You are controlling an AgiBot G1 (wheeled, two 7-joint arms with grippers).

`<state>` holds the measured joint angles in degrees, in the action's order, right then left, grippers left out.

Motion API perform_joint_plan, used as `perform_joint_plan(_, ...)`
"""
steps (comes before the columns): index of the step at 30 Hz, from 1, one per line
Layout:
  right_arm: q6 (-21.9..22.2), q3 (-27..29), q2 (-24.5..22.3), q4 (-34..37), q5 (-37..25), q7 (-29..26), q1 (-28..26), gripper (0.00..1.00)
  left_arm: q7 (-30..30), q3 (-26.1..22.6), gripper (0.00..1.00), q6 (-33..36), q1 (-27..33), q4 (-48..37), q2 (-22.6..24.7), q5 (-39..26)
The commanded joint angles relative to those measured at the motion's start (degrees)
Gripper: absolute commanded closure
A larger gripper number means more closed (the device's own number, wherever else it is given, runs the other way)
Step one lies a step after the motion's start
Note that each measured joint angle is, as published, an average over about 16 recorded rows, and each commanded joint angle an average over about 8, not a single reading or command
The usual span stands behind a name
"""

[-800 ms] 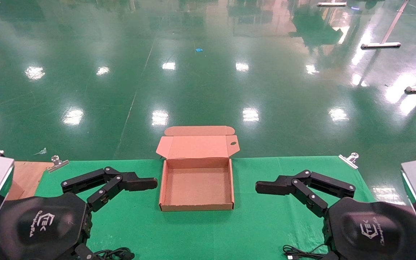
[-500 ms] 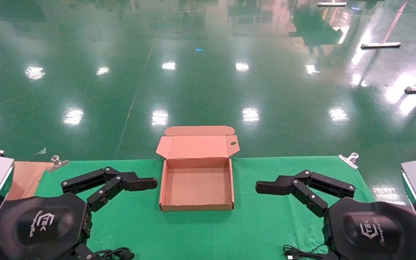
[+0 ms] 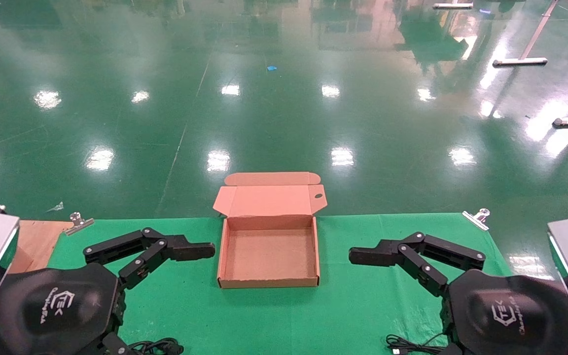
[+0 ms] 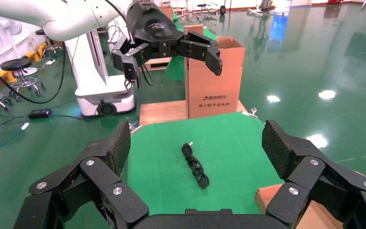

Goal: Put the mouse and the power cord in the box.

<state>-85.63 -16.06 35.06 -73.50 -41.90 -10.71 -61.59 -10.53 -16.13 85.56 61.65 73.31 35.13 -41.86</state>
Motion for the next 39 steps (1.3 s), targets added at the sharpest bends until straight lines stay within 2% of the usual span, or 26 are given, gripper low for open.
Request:
perform_joint_plan(1,-0.04,0.04,-0.05,-0.05,0.04,-0.03,0.04,0.0,0.01,-0.01,0.0,-0.01,0.01,-0.02,0.01,0.0)
perform_joint_plan(8,-0.14,-0.19,0.1,0.17,-0.7,0.67,-0.19,0.0,0.1,-0.85,0.0,0.36,0.23,-0.02,0.09,-1.69)
perform_joint_plan(12,-0.89,-1.63,0.63,1.65,-5.31,3.41,-1.5,0.0,0.74,-3.12,0.0,0.84,1.29,-2.76,1.29,-6.01)
perform_joint_plan(19,-2.54,-8.32,4.21,9.14,-22.29,11.98,-7.96,0.0,5.7,-7.77,0.0,2.5,5.12,-15.7,5.43,-14.97)
perform_joint_plan(24,-1.88,-13.7,7.65,16.51,-35.56,19.24,-13.48,0.0,12.42,-12.37,0.0,2.52,10.37,-25.02,8.12,-25.57)
perform_joint_plan(33,3.62,-22.02,14.56,29.77,-55.33,31.2,-22.55,0.0,24.68,-20.45,0.0,-0.39,20.6,-39.95,13.34,-43.53)
perform_joint_plan(39,8.2,-25.01,18.53,37.31,-62.08,36.46,-25.26,0.0,31.23,-24.32,0.0,-3.73,25.03,-48.04,17.03,-51.3)
